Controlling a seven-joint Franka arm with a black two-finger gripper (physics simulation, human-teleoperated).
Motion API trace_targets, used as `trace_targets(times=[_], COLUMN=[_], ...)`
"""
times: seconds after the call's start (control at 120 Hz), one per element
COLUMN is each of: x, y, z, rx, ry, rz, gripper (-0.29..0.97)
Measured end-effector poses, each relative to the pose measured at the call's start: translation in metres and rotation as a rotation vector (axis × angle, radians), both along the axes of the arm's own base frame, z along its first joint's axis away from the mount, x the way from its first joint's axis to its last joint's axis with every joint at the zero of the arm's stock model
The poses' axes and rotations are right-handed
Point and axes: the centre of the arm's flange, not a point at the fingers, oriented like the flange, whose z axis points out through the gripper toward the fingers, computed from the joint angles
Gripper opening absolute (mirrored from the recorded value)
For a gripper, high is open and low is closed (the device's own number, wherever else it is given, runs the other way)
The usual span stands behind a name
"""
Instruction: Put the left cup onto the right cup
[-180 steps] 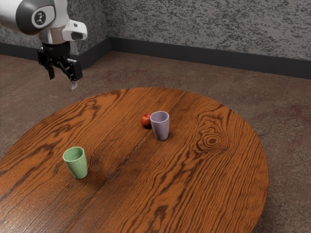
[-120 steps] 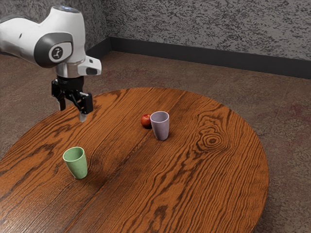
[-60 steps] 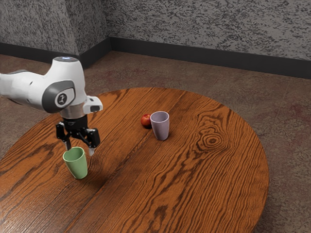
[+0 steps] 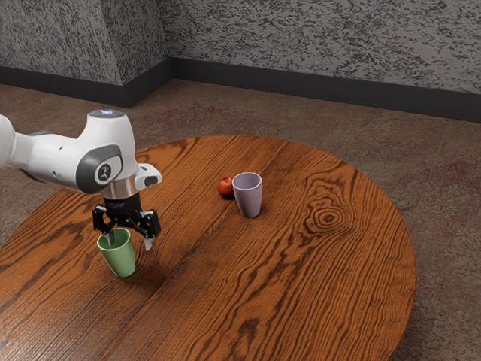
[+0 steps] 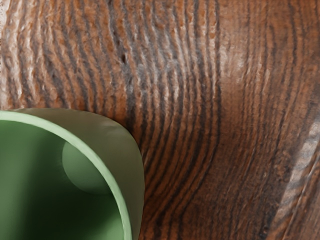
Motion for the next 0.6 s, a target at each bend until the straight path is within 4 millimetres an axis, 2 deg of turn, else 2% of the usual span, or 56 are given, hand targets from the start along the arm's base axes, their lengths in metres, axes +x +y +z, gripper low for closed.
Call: trace_targets(times=[0.275, 0.458, 0.6], x=[0.002, 0.002, 0.002], y=[0.005, 0.006, 0.007], z=[-0.013, -0.008, -0.008], rx=[0.003, 0.018, 0.033], ry=[0.007, -0.001, 0.004], rz=[0.036, 0.039, 0.032], gripper=[0.67, 0.23, 0.04])
